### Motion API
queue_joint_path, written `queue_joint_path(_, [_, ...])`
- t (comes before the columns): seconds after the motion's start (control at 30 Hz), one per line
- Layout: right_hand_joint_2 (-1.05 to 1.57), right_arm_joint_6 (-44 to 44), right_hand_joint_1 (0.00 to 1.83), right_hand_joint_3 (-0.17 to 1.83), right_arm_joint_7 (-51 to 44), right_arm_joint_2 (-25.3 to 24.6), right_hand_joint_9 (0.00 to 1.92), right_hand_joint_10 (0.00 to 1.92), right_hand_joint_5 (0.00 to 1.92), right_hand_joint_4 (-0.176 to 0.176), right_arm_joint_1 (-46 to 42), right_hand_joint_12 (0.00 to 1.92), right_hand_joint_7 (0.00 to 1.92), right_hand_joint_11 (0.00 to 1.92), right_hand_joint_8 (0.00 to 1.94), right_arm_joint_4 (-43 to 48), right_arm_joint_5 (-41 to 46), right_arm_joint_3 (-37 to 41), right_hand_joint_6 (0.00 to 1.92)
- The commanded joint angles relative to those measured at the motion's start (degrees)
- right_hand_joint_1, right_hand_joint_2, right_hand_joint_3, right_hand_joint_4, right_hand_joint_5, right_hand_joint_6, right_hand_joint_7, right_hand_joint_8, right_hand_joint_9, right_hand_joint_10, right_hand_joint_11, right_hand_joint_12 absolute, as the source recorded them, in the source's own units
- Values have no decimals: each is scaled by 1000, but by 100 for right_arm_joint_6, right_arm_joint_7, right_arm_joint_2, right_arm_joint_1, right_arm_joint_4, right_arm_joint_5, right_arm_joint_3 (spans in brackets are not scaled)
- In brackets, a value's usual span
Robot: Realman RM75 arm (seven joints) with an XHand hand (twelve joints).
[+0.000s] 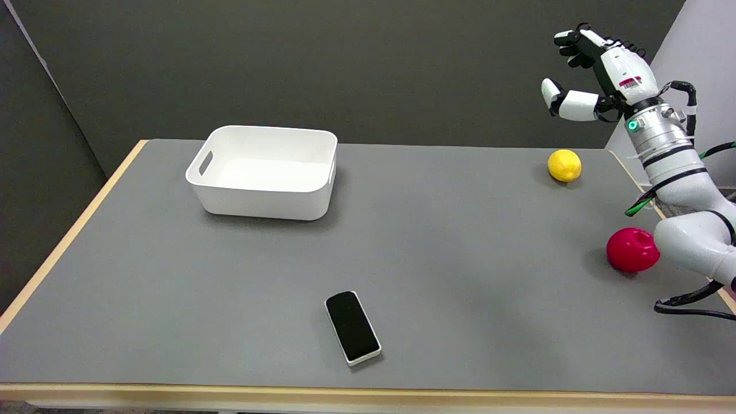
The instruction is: Pick up the chalkboard eraser.
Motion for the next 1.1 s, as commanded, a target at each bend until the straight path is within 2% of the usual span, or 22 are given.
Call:
queue_joint_path(0.03, [719,1,614,896,716,149,411,1021,311,18,359,1412,460,238,481,-175,-438,-259,558])
queue_joint_path(0.27, [706,94,585,899,925,224,414,1009,306,29,-164,1404,459,236,475,379,-609,-127,549])
queue_joint_path(0.33, [676,230,530,962,963,345,430,956,293,47,-498,1375,440,230,499,729,-602,-100,572])
queue_joint_path(0.43, [690,296,552,907,1190,468,418,965,301,64,-811,1360,456,223,465,1118,-561,-92,552])
queue_joint_path(0.53, [665,315,553,943,1245,508,429,941,294,78,-1169,1368,452,222,491,1489,-492,-7,570])
queue_joint_path(0.67, [660,322,548,945,1198,384,429,934,293,84,-1837,1365,453,224,494,2075,-542,306,571])
queue_joint_path(0.77, [656,339,538,944,1098,218,416,910,292,87,-2116,1346,450,210,491,2209,-561,170,571])
queue_joint_path(0.87, [667,309,518,903,646,15,358,859,295,85,-2341,1284,434,167,436,2370,-599,60,548])
queue_joint_path(1.0, [623,143,428,972,-103,-172,292,777,265,55,-2815,1211,354,115,443,2813,-816,24,543])
queue_joint_path(1.1, [613,91,433,964,-277,-247,250,754,262,35,-2981,1176,320,83,419,2959,-889,-121,534])
